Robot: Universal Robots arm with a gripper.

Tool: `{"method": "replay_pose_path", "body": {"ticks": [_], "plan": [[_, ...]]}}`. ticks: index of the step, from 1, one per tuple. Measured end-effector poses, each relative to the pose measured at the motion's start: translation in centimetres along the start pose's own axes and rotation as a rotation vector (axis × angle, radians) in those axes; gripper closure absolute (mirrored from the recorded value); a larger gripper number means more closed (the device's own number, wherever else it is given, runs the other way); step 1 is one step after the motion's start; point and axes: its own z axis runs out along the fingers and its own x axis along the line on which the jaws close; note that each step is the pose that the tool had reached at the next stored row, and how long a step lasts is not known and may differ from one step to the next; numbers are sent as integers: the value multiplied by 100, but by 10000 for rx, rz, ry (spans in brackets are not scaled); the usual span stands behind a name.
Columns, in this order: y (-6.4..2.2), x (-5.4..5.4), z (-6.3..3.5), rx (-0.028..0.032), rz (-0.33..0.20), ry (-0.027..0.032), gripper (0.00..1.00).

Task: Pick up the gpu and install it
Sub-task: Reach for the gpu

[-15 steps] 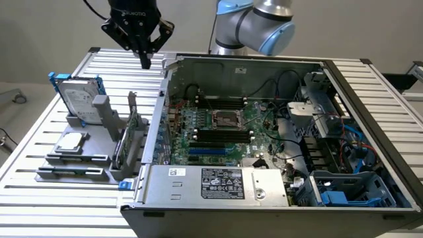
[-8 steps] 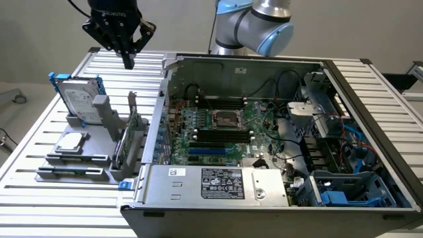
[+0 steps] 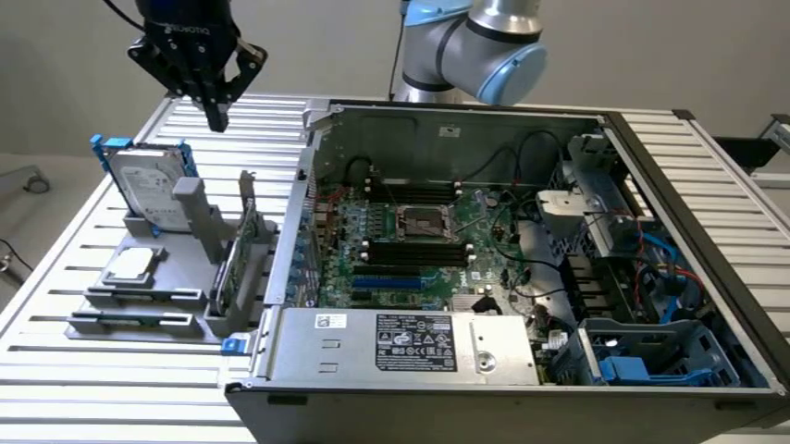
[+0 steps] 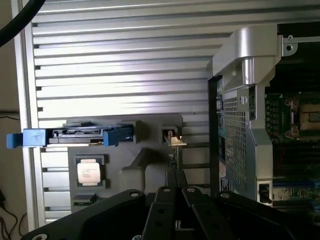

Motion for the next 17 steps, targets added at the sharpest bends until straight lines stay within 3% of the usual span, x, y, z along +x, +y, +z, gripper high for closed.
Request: {"method": "replay_pose_path", "body": {"ticks": [2, 4, 8, 10, 11, 12, 13, 17], "plan": [[0, 1, 1, 119, -221, 41, 89], [0, 2, 1, 279, -445, 55, 89], [0, 2, 2, 737, -763, 53, 89], [0, 3, 1, 960, -856, -4, 89], [-1, 3, 1, 1055, -890, -92, 89], [-1, 4, 1, 1112, -907, -247, 89], [-1, 9, 2, 1128, -910, -402, 89], [-1, 9, 1, 1130, -911, -423, 89]]}}
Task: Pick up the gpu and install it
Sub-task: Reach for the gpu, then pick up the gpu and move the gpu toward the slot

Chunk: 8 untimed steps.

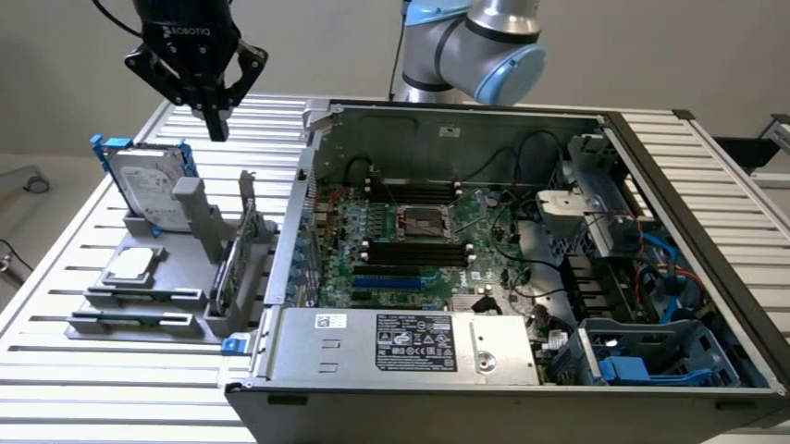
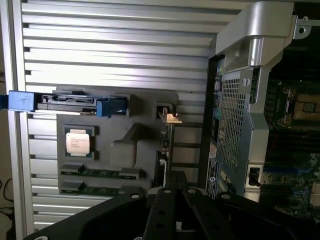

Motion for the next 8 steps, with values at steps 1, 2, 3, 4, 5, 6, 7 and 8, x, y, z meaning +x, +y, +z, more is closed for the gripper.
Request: {"method": "replay_pose_path", "body": {"ticks": [1, 2, 3, 4, 5, 6, 7, 8], "plan": [[0, 0, 0, 0, 0, 0, 89], [0, 0, 0, 0, 0, -1, 89], [0, 0, 0, 0, 0, 0, 89], [0, 1, 0, 0, 1, 0, 89], [0, 0, 0, 0, 1, -1, 89], [0, 0, 0, 0, 0, 0, 89], [0, 1, 0, 0, 0, -1, 89], [0, 0, 0, 0, 0, 0, 89]]}}
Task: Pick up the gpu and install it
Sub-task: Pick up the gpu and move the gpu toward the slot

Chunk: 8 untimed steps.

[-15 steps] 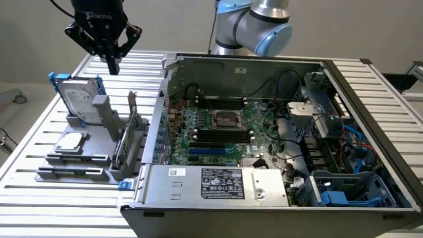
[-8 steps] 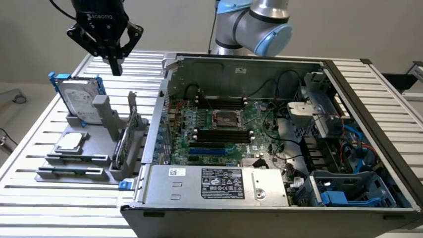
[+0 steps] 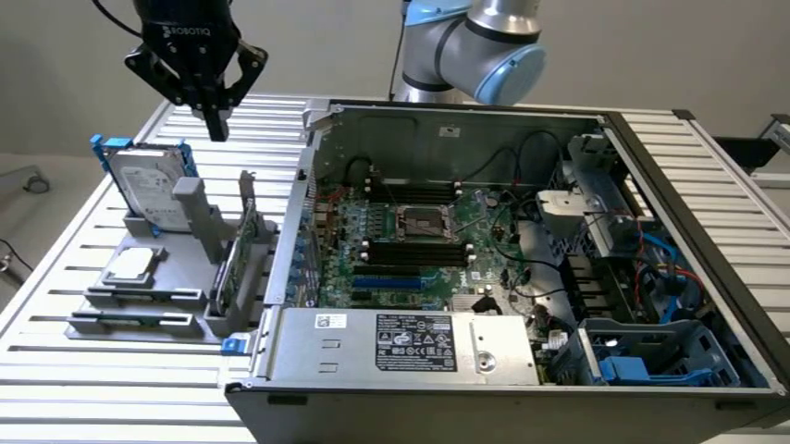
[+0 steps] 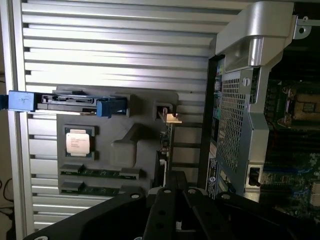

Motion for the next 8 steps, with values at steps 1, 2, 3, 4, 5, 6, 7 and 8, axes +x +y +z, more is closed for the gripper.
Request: {"method": "replay_pose_path", "body": {"ticks": [1, 2, 3, 4, 5, 6, 7, 8], "plan": [[0, 0, 0, 0, 0, 0, 89], [0, 0, 0, 0, 0, 0, 89], [0, 0, 0, 0, 0, 0, 88], [0, 0, 0, 0, 0, 0, 88], [0, 0, 0, 0, 0, 0, 83], [0, 0, 0, 0, -1, 0, 83], [0, 0, 0, 0, -1, 0, 76], [0, 0, 0, 0, -1, -1, 70]]}}
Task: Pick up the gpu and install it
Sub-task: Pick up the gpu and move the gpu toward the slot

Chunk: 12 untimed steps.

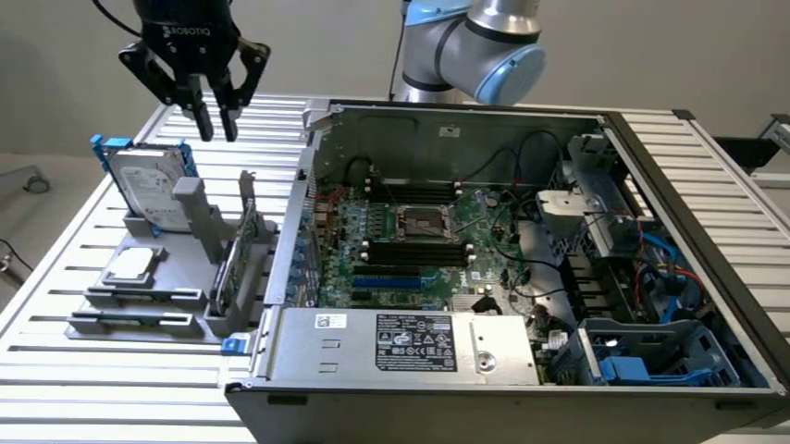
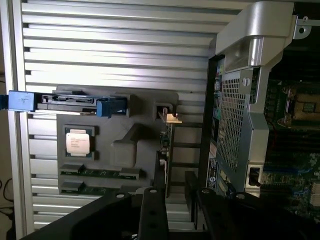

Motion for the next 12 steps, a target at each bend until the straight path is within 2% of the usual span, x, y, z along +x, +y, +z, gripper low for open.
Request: {"method": "replay_pose_path", "body": {"ticks": [1, 2, 3, 6, 12], "plan": [[0, 0, 0, 0, 0, 1, 64], [0, 0, 0, 1, 0, 1, 64], [0, 1, 1, 1, 0, 1, 58], [-7, 6, 48, 1, -1, 0, 58], [-102, 34, 163, 0, 0, 1, 58]]}}
